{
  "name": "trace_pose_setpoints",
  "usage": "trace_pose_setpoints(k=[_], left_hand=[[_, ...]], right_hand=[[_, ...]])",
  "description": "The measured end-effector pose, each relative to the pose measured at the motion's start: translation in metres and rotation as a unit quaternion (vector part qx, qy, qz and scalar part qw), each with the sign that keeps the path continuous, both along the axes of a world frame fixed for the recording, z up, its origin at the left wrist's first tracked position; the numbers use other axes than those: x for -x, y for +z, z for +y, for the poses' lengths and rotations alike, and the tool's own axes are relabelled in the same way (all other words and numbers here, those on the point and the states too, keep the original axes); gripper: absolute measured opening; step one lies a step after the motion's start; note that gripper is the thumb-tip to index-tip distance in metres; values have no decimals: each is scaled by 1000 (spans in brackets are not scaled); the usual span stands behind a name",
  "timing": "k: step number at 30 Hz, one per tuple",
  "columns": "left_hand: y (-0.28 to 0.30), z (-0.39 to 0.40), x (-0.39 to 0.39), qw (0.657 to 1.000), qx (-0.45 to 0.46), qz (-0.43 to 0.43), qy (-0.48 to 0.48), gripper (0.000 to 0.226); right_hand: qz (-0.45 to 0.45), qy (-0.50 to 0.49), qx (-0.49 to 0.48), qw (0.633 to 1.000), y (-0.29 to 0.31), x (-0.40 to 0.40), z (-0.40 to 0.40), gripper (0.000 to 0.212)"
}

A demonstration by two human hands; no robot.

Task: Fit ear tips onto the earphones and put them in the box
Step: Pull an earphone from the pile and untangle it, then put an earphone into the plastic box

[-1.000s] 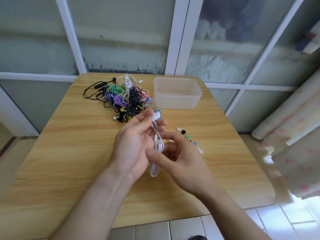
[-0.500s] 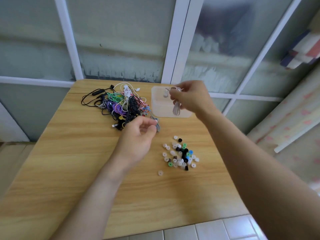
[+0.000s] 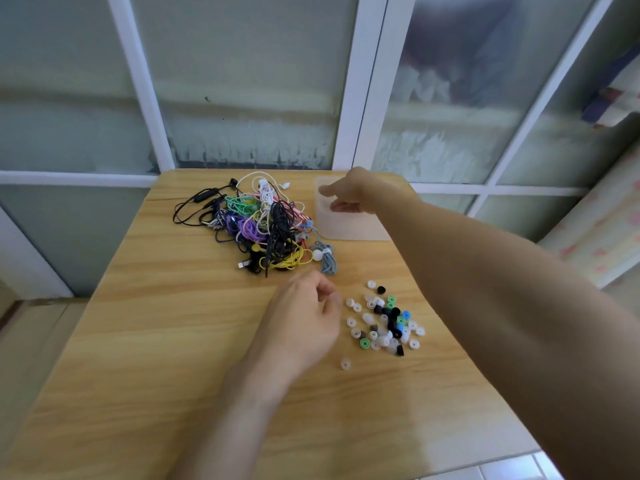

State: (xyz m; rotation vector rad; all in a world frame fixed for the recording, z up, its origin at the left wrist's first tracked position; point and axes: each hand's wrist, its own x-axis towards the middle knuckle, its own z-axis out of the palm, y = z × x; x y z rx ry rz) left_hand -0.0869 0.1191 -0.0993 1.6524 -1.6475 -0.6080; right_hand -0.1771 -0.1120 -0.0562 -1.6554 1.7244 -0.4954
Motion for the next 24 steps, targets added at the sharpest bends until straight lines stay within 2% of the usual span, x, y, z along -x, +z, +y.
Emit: trace_pose_setpoints(k=[1,2,4,7,9,13,14,20,24], left_hand=[[0,0,0,1000,-4,3,-2,10],[0,0,-2,1000,-9,7,-2,10],[0,-1,-4,1000,-16,13,0,10],[0,-2,-10,999,-27,12,13,9],[0,-1,-12,999,-32,19,24,8],[-4,1,-16,998,-33,28,48,8],[-4,1,-17,998,-32,28,51,9],[-5,4,-20,998,-25,33,48,10],[-3,2,-20,995,-36,84,43,8]], right_hand=[[2,2,15,1000,-1,1,-1,29],[41,3,59,997,2,2,3,26],[104,1,193,976,8,7,19,22],[80,32,313,946,8,15,69,19],[98,63,308,944,-4,18,96,13],[185,80,193,960,-39,14,108,40],[193,80,184,960,-46,13,108,40],[19,11,164,986,-52,20,114,28],[-151,-27,120,981,-39,34,132,25]])
